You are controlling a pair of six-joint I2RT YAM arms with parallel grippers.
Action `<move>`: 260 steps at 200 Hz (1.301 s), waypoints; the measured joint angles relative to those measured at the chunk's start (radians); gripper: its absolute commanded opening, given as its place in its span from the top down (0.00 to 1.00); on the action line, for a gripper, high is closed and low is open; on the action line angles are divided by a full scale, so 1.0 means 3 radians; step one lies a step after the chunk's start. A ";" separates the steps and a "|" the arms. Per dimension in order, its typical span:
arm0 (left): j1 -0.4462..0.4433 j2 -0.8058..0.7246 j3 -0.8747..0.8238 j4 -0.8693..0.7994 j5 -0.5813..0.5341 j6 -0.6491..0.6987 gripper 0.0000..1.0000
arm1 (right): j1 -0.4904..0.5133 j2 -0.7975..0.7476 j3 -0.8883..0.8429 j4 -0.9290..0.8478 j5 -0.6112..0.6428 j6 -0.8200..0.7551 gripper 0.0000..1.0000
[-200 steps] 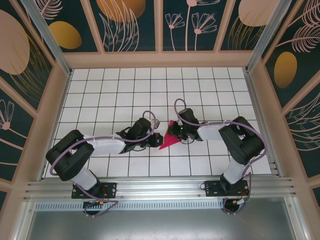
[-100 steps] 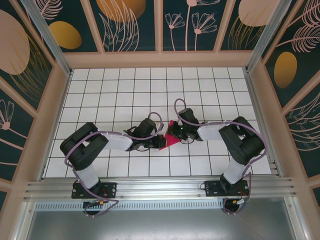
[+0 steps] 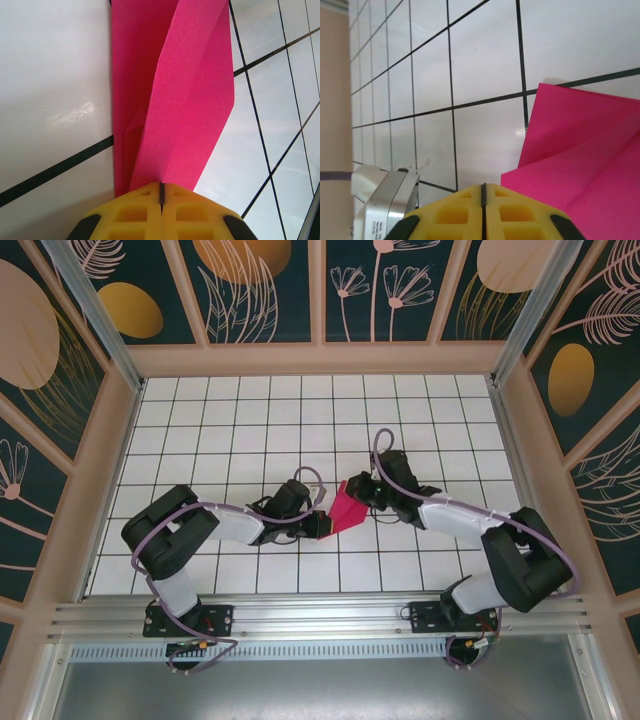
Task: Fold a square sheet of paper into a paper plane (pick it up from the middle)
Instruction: Fourth fold the wing at the center of the table.
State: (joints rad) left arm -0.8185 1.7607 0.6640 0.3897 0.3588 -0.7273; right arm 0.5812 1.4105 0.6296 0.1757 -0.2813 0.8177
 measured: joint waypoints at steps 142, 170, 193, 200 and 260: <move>0.0001 0.0057 0.0113 -0.0128 0.0010 0.0027 1.00 | 0.0151 0.0870 -0.0008 0.0314 -0.0319 0.0086 0.98; 0.0001 0.0069 0.0102 -0.0097 0.0010 0.0053 1.00 | 0.0036 0.0893 0.0065 0.0238 -0.0290 0.0043 0.97; 0.0001 0.0074 0.0057 -0.0006 0.0011 0.0064 1.00 | -0.0085 0.0895 0.0078 0.0215 -0.0268 -0.0028 0.96; 0.0001 0.0075 0.0048 0.0014 0.0013 0.0064 1.00 | -0.0127 0.0903 0.0081 0.0215 -0.0290 -0.0039 0.96; 0.0001 0.0075 -0.0036 0.0178 0.0011 0.0080 1.00 | -0.0557 0.1025 0.0205 0.0186 -0.0479 -0.0207 0.95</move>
State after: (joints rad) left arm -0.8181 1.7832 0.6533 0.4431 0.3622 -0.7033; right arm 0.4141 1.7180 0.6910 0.2314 -0.4252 0.7555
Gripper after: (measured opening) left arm 0.048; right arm 0.064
